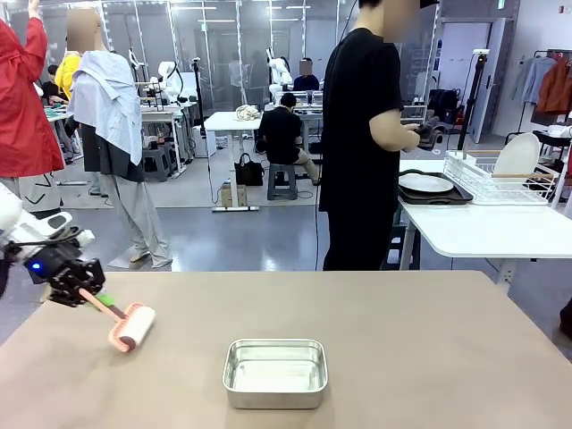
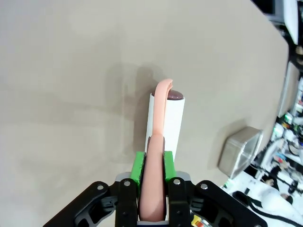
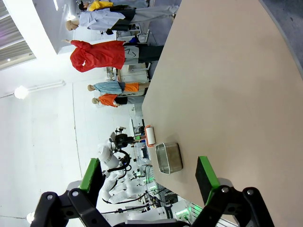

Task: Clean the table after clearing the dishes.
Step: When the right (or left) Handle tray is removed, use the right hand (or left hand) to clean the right (or left) side of the table with the Lint Roller.

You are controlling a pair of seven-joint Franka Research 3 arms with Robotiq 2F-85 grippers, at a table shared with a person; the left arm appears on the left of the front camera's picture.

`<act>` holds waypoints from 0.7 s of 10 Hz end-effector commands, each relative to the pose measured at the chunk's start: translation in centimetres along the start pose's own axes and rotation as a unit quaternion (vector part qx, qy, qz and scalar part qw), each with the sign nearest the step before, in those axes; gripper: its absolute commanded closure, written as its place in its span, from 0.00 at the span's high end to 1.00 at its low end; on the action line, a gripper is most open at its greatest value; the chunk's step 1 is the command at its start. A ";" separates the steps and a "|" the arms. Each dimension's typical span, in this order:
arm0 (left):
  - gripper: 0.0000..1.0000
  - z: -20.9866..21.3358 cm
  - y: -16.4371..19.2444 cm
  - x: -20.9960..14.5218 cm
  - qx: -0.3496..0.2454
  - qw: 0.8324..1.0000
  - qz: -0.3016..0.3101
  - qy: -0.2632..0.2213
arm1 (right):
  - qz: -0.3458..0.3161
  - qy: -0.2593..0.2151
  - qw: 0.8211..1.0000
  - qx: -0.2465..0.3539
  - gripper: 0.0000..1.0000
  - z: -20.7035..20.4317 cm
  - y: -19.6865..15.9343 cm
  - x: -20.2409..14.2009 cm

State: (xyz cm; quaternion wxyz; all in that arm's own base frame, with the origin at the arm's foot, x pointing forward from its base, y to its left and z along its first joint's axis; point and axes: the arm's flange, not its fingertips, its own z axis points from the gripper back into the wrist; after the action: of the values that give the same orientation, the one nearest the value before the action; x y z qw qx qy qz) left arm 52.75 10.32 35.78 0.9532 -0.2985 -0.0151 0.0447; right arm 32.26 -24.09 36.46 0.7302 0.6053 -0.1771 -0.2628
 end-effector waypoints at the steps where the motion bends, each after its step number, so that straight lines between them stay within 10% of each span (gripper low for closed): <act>1: 0.20 -0.7 4.3 -1.4 0.171 0.984 0.039 -0.030 | 0.004 0.005 1.000 0.001 1.00 0.3 0.1 -0.2; 7: 0.20 4.6 2.3 -4.2 0.284 0.956 0.032 -0.062 | 0.004 0.005 1.000 0.001 1.00 0.3 0.1 -0.2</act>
State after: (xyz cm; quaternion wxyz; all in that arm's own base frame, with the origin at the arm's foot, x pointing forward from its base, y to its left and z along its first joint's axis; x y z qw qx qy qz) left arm 50.13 14.50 40.95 0.9929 -0.0519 -0.0659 0.0847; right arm 32.27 -24.08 36.46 0.7302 0.6053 -0.1770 -0.2628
